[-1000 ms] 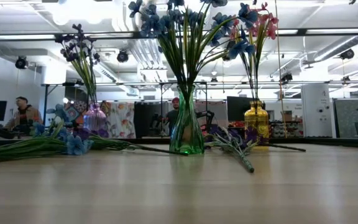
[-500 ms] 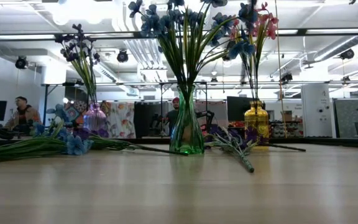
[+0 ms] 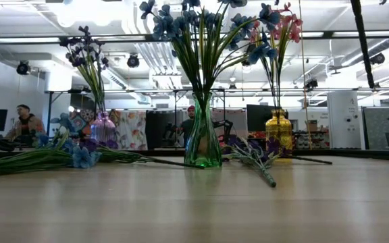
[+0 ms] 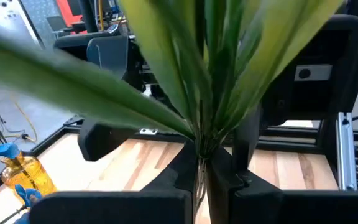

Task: Sort flowers into vase by color
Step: Put the bottom pink flowers into the yellow vase

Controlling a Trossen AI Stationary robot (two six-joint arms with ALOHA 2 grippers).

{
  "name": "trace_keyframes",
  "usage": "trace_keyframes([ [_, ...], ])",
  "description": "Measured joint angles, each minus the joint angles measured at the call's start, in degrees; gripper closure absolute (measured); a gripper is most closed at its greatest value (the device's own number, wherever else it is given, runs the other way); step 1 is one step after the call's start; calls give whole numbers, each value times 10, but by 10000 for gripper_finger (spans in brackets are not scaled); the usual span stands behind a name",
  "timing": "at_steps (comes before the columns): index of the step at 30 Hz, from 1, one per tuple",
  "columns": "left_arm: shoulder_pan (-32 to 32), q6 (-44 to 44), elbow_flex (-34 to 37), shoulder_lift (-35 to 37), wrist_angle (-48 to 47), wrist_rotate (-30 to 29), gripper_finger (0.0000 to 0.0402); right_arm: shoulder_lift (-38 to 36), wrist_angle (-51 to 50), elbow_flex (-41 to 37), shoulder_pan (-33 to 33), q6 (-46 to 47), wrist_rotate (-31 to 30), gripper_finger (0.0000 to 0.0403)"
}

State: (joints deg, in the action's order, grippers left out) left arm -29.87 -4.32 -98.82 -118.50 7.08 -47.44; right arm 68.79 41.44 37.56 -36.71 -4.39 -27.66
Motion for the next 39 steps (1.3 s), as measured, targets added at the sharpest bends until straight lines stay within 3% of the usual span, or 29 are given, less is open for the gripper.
trace_keyframes([
  [6, 0, -2, -6, 0, -16, -1, 401, 0, -13, 6, 0, 2, 6, 204],
  [14, 2, -17, -6, 1, -16, -3, 399, 0, -47, 25, 0, 6, 7, 321],
  [18, 2, -22, -6, 7, -28, -2, 370, 0, -48, 28, 0, 6, 6, 377],
  [22, -2, -26, -6, 22, -62, -50, 319, -5, -51, 30, 0, 0, -1, 385],
  [26, -13, -55, -6, 35, -166, -100, 271, -21, -54, 30, 0, -38, -87, 385],
  [31, -26, -155, -5, 68, -331, -116, 237, -53, -52, 28, 17, -90, -164, 385],
  [39, -69, -386, -5, 105, -657, -274, 231, -96, 29, -10, 108, -117, -113, 385],
])
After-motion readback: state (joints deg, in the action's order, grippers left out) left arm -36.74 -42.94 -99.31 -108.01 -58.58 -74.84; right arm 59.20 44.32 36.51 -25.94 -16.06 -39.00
